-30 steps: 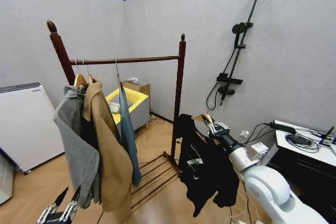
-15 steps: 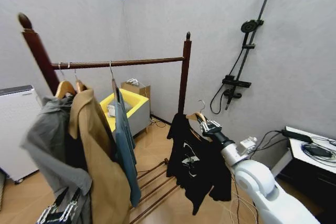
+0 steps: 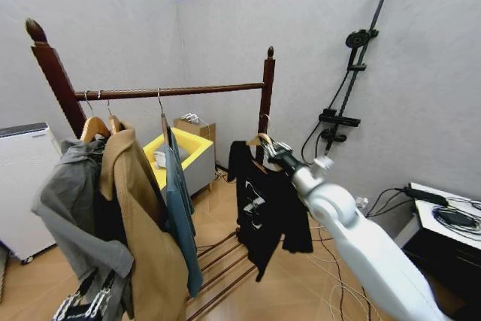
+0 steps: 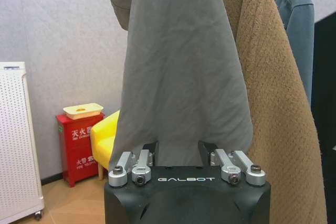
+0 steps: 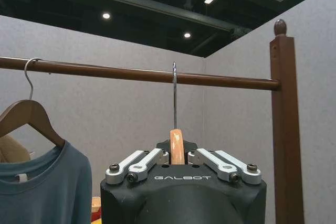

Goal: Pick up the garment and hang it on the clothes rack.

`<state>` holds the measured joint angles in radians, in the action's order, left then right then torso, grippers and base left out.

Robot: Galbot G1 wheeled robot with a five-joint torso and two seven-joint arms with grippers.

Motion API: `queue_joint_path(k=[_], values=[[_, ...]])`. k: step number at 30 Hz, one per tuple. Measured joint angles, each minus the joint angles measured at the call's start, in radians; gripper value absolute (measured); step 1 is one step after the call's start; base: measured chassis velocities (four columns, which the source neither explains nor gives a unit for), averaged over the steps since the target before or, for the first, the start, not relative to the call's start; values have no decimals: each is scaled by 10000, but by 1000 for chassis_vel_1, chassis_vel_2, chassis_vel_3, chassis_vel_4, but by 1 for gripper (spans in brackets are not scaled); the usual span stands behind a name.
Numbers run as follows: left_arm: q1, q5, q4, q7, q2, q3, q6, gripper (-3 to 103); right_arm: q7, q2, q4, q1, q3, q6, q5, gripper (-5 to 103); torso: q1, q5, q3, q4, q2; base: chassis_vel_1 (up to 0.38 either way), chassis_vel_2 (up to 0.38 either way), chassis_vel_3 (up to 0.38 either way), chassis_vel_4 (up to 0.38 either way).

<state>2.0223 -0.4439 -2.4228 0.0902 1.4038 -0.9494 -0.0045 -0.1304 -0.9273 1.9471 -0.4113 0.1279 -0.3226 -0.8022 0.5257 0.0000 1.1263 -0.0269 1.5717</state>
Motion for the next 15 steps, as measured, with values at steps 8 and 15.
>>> queue_joint_path(k=[8, 15], values=[[0, 0, 0, 3, 0, 1, 0, 46, -128, -512, -1703, 2998, -1591, -168, -409, 10, 3, -2, 0, 2, -1, 0, 0, 0, 0], [0, 0, 0, 1, 0, 0, 0, 46, -408, -1495, -3165, 4928, -3143, -268, -1014, 10, 2, -1, 0, 0, 0, 0, 0, 0, 0]])
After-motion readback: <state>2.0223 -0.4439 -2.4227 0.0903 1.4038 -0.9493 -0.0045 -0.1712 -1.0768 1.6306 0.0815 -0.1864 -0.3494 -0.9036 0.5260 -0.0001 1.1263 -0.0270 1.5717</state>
